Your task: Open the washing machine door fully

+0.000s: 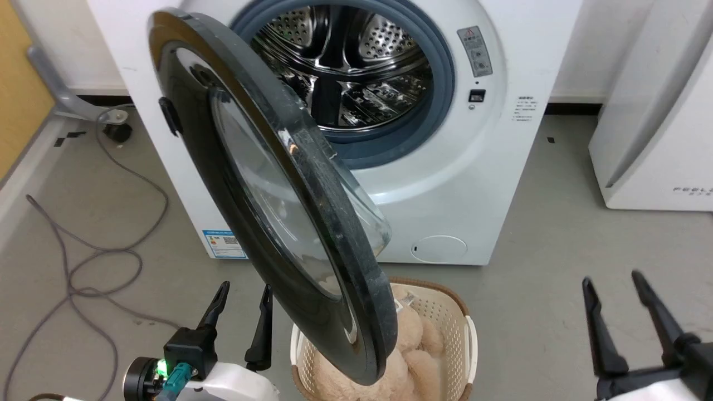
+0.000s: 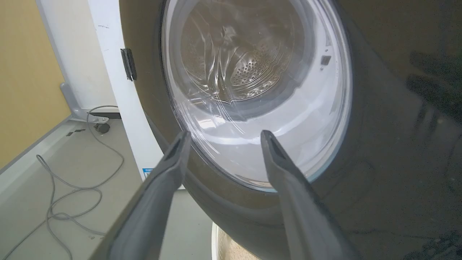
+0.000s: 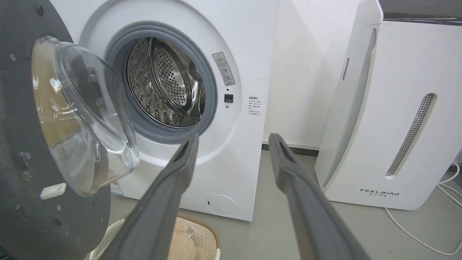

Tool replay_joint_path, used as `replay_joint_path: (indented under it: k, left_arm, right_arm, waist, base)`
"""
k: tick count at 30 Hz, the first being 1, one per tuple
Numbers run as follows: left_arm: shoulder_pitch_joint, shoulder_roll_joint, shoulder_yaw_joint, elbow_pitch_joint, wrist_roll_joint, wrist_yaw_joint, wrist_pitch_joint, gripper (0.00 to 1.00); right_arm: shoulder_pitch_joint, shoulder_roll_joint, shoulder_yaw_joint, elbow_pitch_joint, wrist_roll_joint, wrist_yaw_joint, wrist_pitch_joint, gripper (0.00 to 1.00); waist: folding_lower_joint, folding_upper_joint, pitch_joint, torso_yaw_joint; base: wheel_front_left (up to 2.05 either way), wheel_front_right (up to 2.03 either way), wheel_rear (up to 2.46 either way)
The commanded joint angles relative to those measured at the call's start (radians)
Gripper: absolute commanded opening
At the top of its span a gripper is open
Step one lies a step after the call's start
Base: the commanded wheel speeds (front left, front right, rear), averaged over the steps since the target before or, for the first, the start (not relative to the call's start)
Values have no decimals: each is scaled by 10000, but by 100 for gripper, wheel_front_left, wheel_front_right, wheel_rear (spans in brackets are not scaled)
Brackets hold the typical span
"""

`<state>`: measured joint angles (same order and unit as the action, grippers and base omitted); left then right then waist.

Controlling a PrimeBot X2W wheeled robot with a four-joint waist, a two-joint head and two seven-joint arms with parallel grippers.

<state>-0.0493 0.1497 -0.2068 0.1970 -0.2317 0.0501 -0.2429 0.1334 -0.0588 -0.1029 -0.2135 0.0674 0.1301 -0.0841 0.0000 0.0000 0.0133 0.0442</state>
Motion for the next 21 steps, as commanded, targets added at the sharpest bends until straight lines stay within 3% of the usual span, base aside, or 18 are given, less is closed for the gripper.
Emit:
replay_joint_path:
  k: [1, 11, 12, 13, 21]
  left_arm:
    - [-14, 76, 12, -11, 1, 25, 9, 100]
    - [-8, 97, -82, 5, -67, 71, 42, 100]
    - [-11, 101, -109, 18, -106, 47, 76, 33]
    - [-14, 104, -119, 21, -124, 38, 90, 0]
    - [-35, 113, -192, -87, -183, 56, 77, 0]
  right_arm:
    - [277, 57, 24, -101, -141, 6, 98, 100]
    - [704, 83, 109, 191, 75, 6, 439, 100]
    - [680, 83, 100, 231, 117, 6, 438, 100]
    - [667, 83, 97, 244, 138, 6, 437, 100]
    - [601, 84, 93, 278, 241, 6, 492, 100]
  waist:
    - [0, 0, -16, 47]
    - [0, 0, -15, 109]
    - [0, 0, -15, 117]
    - [0, 0, -8, 118]
    - [0, 0, 68, 103]
  base:
    - [0, 0, 0]
    - [0, 0, 0]
    - [0, 0, 0]
    - [0, 0, 0]
    - [0, 0, 0]
